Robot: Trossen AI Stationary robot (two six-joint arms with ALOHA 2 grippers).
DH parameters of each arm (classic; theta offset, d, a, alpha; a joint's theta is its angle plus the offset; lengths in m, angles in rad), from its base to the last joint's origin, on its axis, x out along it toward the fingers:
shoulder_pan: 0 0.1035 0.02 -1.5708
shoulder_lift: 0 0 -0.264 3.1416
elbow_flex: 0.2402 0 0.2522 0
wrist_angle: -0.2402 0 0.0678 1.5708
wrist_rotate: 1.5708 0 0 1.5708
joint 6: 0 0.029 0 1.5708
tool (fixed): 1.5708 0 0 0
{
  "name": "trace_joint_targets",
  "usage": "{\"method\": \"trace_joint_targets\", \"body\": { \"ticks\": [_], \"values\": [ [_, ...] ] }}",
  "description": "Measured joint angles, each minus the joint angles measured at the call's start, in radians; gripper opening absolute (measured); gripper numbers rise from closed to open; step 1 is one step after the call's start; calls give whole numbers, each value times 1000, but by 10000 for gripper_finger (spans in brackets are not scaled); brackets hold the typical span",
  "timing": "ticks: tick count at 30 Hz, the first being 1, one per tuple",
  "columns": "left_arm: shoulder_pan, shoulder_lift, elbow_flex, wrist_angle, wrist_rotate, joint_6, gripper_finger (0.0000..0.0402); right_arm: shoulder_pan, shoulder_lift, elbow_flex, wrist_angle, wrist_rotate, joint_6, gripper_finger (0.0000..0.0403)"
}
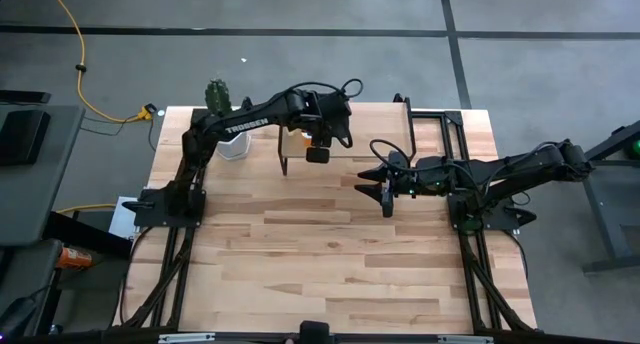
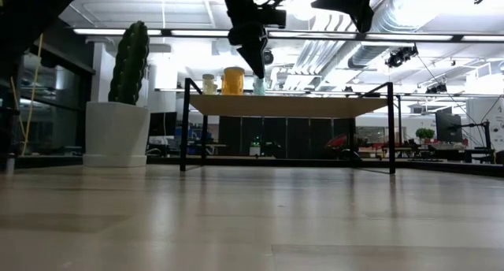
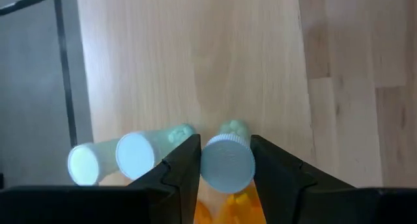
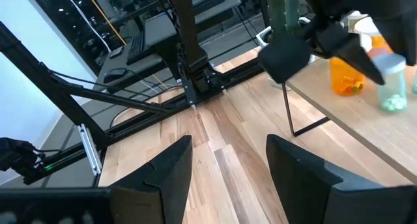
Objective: Pick and place medicine bottles onto shelf by color
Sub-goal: Align the blue pill bottle with the other blue pill bottles on the shelf, then return to Home Position
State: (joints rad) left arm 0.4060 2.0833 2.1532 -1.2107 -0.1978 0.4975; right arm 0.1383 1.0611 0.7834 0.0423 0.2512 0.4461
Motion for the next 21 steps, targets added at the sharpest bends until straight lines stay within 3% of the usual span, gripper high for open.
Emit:
{"method": "trace_joint_targets", "body": {
  "ticks": [21],
  "values": [
    [-1,1,0,26,6,-50,243,0,0,0,0,0,-1,188]
  ]
}}
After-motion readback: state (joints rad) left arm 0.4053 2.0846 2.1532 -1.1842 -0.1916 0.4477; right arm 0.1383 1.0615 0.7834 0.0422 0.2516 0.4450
